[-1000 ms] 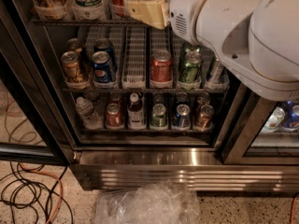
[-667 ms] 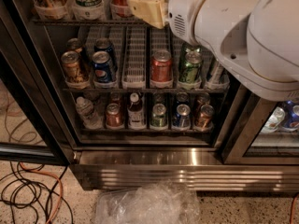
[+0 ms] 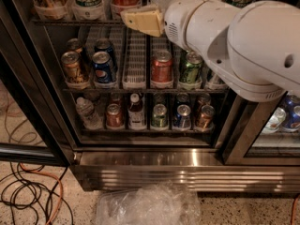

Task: Pick water bottle from top shelf of fridge

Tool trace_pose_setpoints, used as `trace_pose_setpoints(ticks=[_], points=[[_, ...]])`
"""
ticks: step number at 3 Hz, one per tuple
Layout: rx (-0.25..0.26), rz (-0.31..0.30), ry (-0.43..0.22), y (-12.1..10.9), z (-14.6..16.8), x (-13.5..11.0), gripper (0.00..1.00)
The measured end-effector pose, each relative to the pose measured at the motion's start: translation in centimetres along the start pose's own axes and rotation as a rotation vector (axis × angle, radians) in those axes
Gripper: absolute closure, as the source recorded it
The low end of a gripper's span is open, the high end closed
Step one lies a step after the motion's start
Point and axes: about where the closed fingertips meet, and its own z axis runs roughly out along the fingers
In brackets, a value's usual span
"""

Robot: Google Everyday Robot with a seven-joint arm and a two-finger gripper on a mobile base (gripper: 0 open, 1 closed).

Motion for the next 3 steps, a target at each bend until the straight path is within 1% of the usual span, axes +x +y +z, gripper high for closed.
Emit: trace_pose_setpoints(ticks=[1, 2, 3], points=[[0.000, 0.000, 0.000, 0.0, 0.0, 0.0, 0.12], [-0.005, -0.036, 0.012, 0.2, 0.9, 1.0, 0.12], [-0.007, -0.061, 0.021, 0.0, 2.7, 2.2, 0.12]])
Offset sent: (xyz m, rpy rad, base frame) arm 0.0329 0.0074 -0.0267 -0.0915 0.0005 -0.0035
